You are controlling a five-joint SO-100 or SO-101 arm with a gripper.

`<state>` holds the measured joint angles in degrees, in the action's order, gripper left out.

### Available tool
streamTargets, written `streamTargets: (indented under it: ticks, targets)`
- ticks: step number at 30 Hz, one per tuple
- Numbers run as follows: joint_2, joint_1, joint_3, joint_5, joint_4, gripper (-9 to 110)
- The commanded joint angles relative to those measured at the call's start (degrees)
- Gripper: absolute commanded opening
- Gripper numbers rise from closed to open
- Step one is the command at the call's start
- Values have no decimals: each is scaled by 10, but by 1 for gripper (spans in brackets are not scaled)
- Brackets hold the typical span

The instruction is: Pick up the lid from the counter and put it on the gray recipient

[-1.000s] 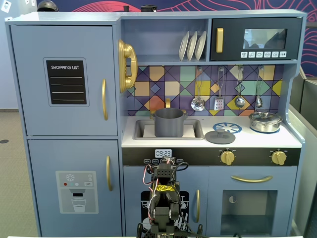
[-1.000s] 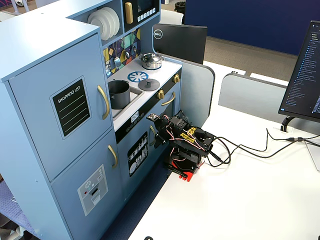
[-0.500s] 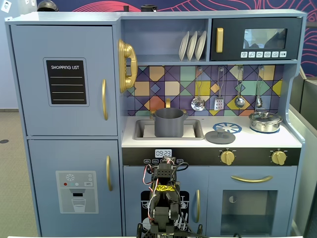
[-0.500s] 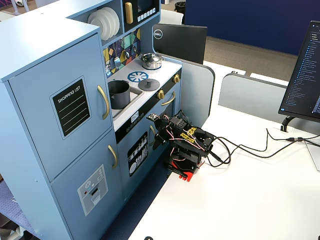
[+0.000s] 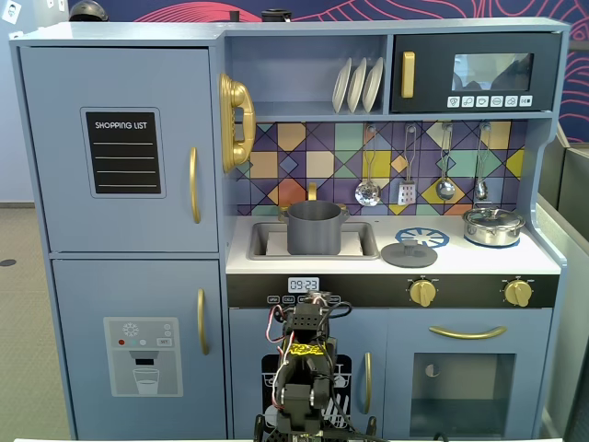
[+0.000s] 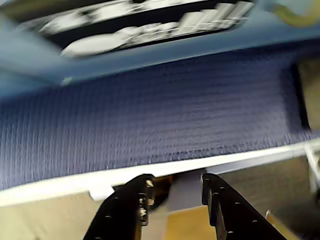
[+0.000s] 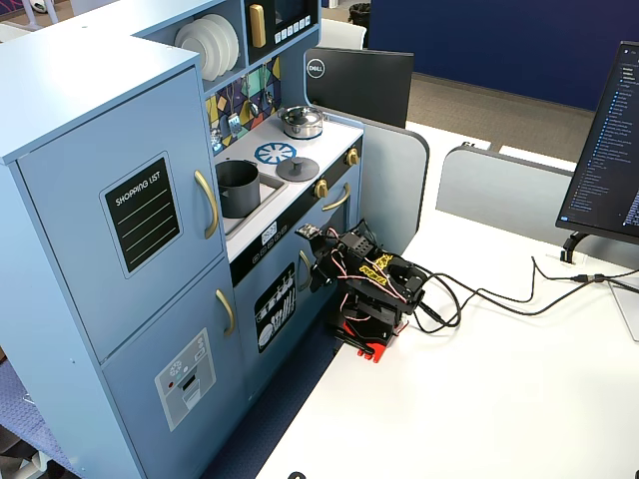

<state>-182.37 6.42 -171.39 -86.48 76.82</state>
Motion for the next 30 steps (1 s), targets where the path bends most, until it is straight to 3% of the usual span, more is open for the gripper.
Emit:
streamTargets:
  ticks: [1, 11, 15, 22, 30]
  targets:
    - [51, 40, 82, 25, -52, 0]
    - [119, 201, 248, -49, -285, 0]
    - [132, 272, 235, -62, -482, 0]
    - [243, 316, 229, -14, -739, 24]
    - [391, 308, 273, -36, -843, 30]
